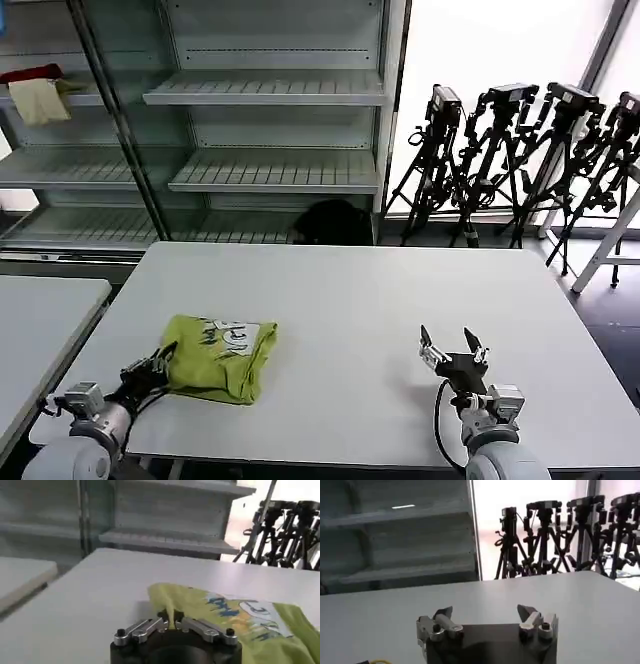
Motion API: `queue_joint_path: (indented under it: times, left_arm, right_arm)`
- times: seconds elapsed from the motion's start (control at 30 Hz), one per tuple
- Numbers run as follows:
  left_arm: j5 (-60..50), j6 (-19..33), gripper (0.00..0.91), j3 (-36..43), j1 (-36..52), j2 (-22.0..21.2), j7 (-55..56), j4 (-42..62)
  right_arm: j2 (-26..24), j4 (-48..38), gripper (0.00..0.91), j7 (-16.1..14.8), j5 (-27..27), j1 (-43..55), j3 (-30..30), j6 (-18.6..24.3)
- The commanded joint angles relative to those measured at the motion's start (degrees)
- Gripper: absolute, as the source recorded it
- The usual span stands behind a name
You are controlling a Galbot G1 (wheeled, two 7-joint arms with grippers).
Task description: Fold and organize the clothes.
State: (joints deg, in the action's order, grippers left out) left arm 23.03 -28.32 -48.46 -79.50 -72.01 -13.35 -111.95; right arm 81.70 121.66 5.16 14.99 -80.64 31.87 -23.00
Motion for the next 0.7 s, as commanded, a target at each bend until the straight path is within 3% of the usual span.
queue_joint_path:
  times: [0.03,0.2,0.5,0.6,0.7]
  left_arm:
    - [-8.8,4.0,0.0,-12.0,0.5,10.5,-4.0,-0.2]
    - [-11.7,3.4,0.0,-17.8,1.7,18.1,-5.1,-1.4]
    - [-20.3,3.6,0.0,-19.1,1.8,24.8,-7.6,-7.3]
    - [-25.6,4.1,0.0,-14.8,0.0,22.7,-7.8,-11.7]
    - [-36.0,6.8,0.0,-3.1,-4.1,16.3,-7.0,-16.2]
  right_arm:
    - [-0.1,-0.6,0.907,0.0,0.2,0.1,0.0,0.3]
    - [-0.2,-1.2,0.907,0.0,0.5,0.0,0.0,0.7]
    - [-1.1,-1.7,0.907,-0.2,1.7,-1.1,1.3,1.8]
    - [-1.4,-2.2,0.907,-0.2,2.4,-1.7,1.9,2.5]
    - [-1.6,-3.2,0.907,-0.2,2.7,-2.2,2.3,3.4]
